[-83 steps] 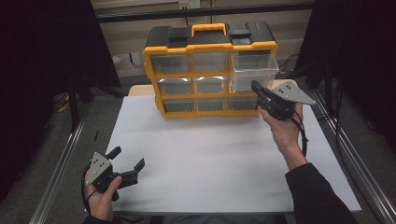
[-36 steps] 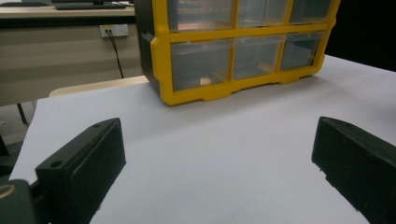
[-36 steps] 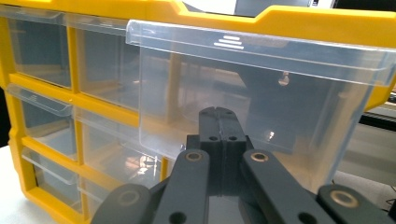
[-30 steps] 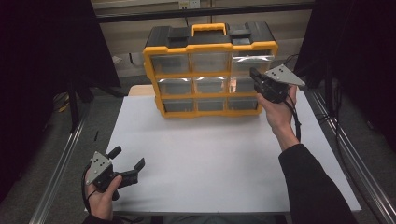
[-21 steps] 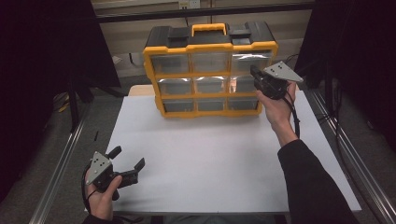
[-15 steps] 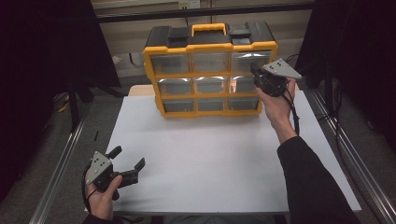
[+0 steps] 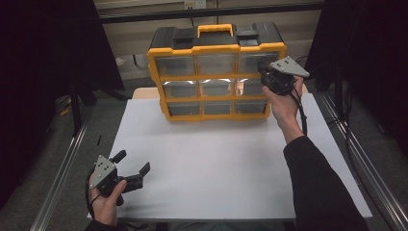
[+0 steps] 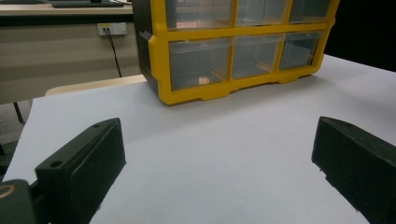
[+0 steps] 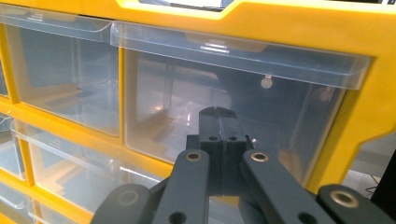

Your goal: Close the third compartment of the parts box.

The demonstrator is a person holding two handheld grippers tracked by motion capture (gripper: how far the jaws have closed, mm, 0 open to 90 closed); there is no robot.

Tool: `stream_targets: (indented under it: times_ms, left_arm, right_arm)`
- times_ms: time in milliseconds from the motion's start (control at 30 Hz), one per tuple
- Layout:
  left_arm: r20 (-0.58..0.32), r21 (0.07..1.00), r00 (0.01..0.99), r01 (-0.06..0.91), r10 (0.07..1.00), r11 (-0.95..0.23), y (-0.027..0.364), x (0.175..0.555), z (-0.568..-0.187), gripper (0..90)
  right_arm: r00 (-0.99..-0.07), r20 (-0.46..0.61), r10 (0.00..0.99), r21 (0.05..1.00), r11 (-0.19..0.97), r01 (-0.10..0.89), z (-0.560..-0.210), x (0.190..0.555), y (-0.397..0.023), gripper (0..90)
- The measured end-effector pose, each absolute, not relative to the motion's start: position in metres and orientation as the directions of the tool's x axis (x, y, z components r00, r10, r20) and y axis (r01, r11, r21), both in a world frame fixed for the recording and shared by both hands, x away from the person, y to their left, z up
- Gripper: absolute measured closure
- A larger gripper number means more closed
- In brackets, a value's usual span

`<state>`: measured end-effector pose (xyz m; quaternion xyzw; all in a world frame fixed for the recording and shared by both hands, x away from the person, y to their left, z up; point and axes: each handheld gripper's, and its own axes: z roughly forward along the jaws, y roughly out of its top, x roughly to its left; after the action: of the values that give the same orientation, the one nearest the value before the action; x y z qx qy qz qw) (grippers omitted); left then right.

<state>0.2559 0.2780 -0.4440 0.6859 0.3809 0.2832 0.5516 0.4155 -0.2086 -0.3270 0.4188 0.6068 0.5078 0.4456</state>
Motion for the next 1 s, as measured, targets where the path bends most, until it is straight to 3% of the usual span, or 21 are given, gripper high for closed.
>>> stream_targets:
  times_ms: [733,867,1000]
  left_arm:
    - [-0.024,0.971,0.55,0.21,0.835,-0.111,0.279,0.256,-0.443,2.6]
    - [-0.021,0.971,0.553,0.209,0.833,-0.114,0.279,0.255,-0.443,2.6]
    - [-0.023,0.973,0.554,0.204,0.832,-0.11,0.279,0.255,-0.443,2.6]
  right_arm:
    - [-0.255,-0.113,0.96,0.987,0.138,0.082,-0.332,0.418,-0.213,88.5]
    - [-0.272,-0.111,0.956,0.987,0.137,0.079,-0.332,0.414,-0.212,82.4]
    - [-0.283,-0.092,0.955,0.99,0.119,0.079,-0.331,0.41,-0.208,67.8]
